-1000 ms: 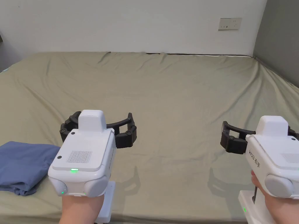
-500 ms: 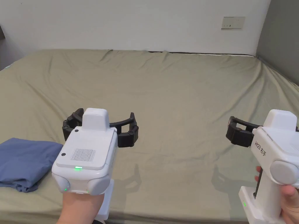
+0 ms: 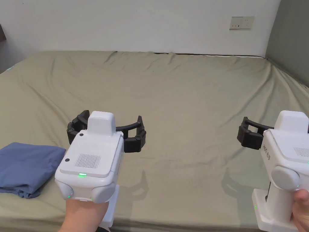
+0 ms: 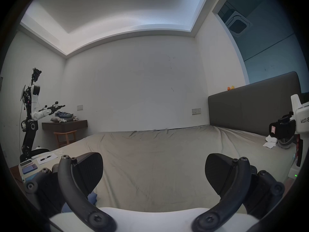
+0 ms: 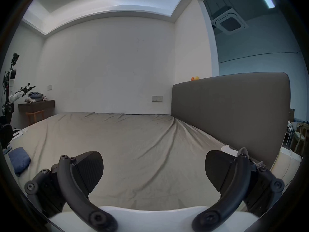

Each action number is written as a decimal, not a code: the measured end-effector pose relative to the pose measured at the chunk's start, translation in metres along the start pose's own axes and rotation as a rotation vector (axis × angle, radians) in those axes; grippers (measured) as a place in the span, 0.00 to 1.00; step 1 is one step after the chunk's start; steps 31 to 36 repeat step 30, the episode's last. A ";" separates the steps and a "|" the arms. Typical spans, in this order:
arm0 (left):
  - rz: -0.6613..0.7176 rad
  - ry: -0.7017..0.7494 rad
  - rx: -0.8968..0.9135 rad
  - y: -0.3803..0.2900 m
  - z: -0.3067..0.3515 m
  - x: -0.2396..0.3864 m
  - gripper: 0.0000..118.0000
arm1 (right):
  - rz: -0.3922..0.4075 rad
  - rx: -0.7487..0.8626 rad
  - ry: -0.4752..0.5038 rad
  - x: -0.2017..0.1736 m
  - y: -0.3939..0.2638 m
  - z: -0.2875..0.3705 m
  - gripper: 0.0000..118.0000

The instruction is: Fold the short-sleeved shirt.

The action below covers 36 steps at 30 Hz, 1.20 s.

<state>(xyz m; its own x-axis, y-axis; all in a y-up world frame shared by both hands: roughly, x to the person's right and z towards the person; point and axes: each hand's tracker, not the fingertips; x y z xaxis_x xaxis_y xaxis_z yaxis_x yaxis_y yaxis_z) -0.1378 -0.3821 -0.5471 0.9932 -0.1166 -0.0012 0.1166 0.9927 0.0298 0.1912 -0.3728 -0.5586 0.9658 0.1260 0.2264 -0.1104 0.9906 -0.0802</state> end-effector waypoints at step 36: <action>0.057 0.012 0.004 0.003 0.000 -0.006 1.00 | 0.026 -0.043 0.084 -0.009 -0.005 0.005 1.00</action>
